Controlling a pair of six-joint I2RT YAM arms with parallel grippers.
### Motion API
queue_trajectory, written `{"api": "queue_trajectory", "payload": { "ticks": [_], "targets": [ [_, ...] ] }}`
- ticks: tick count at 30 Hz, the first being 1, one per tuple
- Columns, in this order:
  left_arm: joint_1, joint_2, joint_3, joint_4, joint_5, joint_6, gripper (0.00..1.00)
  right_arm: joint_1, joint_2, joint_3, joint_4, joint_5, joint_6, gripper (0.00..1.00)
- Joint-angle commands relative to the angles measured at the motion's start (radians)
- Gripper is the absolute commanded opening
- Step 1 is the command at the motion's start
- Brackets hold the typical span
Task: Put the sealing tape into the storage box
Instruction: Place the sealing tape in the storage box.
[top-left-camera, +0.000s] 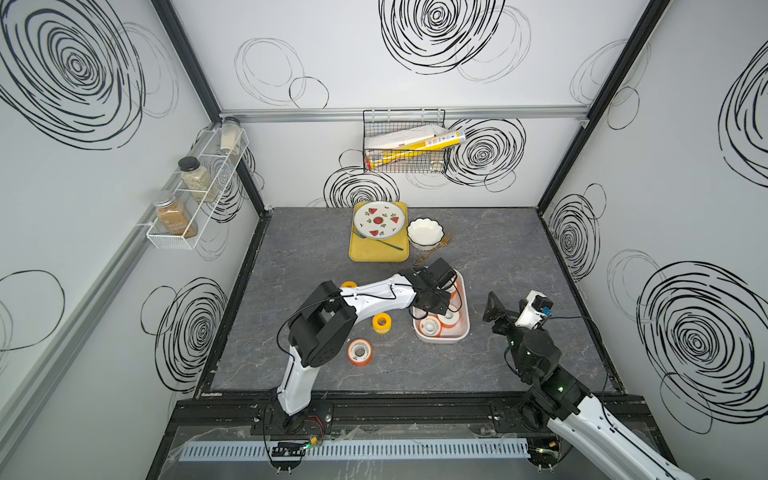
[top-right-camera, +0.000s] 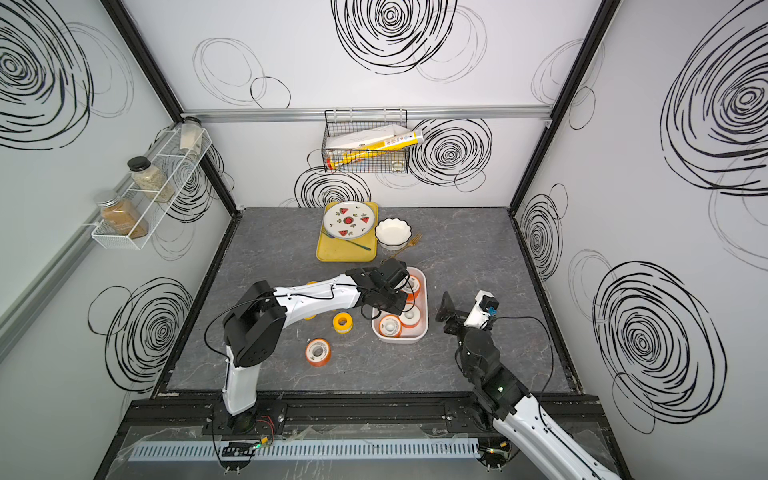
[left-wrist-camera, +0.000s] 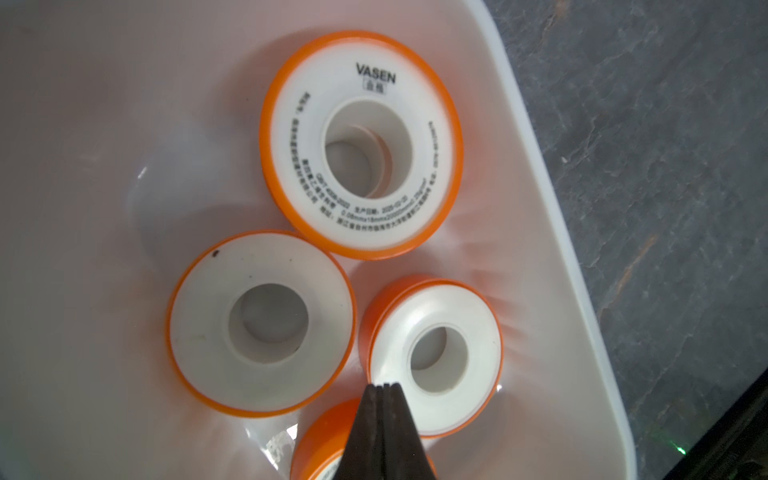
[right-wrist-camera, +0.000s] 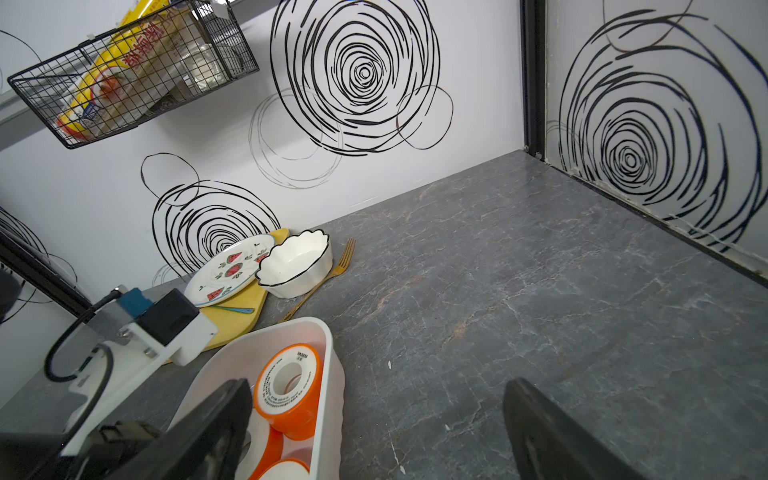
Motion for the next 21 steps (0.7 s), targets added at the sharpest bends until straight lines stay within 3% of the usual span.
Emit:
{"api": "queue_trajectory", "payload": {
  "ticks": [1,21],
  "targets": [
    [-0.006,0.029,0.051,0.039,0.021,-0.010,0.08,-0.003,-0.009,-0.008,-0.012,0.015,0.010,0.99],
    [-0.005,0.143,0.198,-0.009,-0.021,0.005,0.10,-0.002,-0.014,-0.010,-0.015,0.016,0.010,0.99]
  ]
}}
